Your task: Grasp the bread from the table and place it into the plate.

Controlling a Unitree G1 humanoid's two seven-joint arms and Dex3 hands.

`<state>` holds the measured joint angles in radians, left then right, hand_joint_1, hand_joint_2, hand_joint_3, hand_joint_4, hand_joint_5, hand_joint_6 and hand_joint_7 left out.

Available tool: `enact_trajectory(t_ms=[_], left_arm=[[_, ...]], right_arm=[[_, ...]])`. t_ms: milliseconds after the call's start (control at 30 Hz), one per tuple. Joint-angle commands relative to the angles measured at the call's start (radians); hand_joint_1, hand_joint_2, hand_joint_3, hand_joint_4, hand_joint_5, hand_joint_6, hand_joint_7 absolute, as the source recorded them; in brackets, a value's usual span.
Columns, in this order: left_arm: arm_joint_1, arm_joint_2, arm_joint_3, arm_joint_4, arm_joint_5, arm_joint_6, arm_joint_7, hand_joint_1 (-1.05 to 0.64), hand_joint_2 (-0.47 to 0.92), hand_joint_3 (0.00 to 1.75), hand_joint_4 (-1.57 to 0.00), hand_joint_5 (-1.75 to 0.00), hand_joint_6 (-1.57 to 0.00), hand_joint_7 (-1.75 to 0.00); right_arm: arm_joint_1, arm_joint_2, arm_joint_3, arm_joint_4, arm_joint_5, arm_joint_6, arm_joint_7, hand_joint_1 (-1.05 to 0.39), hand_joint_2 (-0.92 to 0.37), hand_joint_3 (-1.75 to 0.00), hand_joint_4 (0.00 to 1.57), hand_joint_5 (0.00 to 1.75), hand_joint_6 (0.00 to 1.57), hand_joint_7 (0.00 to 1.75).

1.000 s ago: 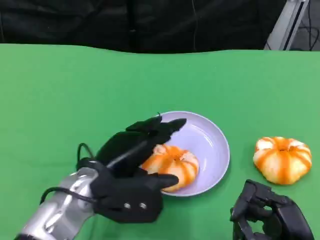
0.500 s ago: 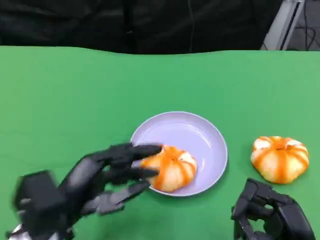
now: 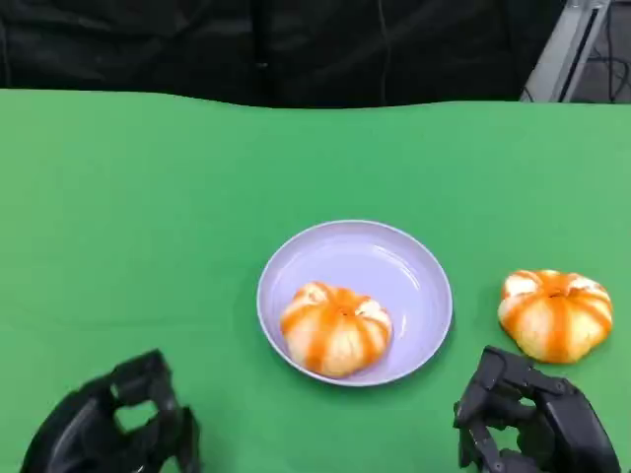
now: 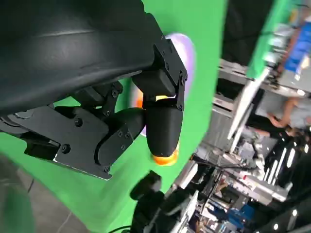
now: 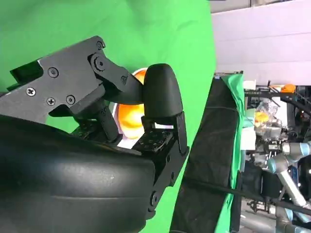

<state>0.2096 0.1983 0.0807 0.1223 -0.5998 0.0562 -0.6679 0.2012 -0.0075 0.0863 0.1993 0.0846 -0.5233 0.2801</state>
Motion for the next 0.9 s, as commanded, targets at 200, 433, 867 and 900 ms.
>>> enact_trajectory(t_ms=[200,433,867,900], left_arm=[[-0.046,-0.007,0.058,0.092,0.017,0.006,-0.044,-0.15,0.59,1.11,-0.91,-1.75,-0.75,-1.75],[-0.05,-0.013,0.072,0.077,0.029,0.028,-0.031,-0.14,0.58,1.13,-0.91,-1.75,-0.75,-1.75],[-0.04,-0.036,0.089,0.038,0.048,0.044,-0.001,-0.12,0.55,1.19,-0.89,-1.75,-0.74,-1.73],[-0.04,-0.036,0.091,0.037,0.047,0.046,0.0,-0.12,0.54,1.2,-0.88,-1.75,-0.74,-1.72]], right_arm=[[0.004,-0.009,-0.009,0.002,0.003,-0.01,-0.003,-0.12,-0.67,-1.02,0.79,1.75,0.74,1.52],[0.012,-0.007,-0.005,-0.01,0.005,-0.006,-0.006,-0.13,-0.66,-1.02,0.79,1.75,0.74,1.54],[0.017,-0.009,-0.005,-0.019,0.013,0.0,0.0,-0.12,-0.66,-1.03,0.79,1.75,0.74,1.54],[0.017,-0.008,-0.005,-0.019,0.015,0.0,0.001,-0.12,-0.66,-1.03,0.79,1.75,0.74,1.54]])
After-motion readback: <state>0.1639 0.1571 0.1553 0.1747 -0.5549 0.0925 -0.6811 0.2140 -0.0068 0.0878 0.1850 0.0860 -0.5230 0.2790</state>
